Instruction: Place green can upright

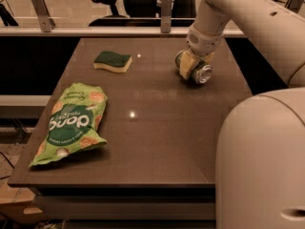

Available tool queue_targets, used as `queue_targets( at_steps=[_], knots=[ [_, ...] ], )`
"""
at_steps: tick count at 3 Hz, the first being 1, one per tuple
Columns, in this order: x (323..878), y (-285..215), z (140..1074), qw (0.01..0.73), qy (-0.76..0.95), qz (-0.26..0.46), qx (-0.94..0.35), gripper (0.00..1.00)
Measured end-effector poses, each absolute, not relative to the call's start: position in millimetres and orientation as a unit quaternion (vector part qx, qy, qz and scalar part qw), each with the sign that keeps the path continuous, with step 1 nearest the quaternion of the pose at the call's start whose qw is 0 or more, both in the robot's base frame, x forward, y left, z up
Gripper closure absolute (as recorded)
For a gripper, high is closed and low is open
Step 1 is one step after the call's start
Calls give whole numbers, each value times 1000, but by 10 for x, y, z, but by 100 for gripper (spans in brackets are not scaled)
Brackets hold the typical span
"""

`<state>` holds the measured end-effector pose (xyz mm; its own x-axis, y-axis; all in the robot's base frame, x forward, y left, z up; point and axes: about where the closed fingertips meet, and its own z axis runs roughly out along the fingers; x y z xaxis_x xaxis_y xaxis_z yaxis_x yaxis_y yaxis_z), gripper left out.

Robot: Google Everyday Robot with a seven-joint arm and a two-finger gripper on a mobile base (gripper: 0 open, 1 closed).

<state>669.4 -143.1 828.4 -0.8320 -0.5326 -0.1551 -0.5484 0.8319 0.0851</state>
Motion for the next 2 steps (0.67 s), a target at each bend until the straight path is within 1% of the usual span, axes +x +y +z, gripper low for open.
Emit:
queue_targets(
  at_steps=[2],
  knots=[
    [6594,-1635,8626,86,958,27,-271,100]
  ],
)
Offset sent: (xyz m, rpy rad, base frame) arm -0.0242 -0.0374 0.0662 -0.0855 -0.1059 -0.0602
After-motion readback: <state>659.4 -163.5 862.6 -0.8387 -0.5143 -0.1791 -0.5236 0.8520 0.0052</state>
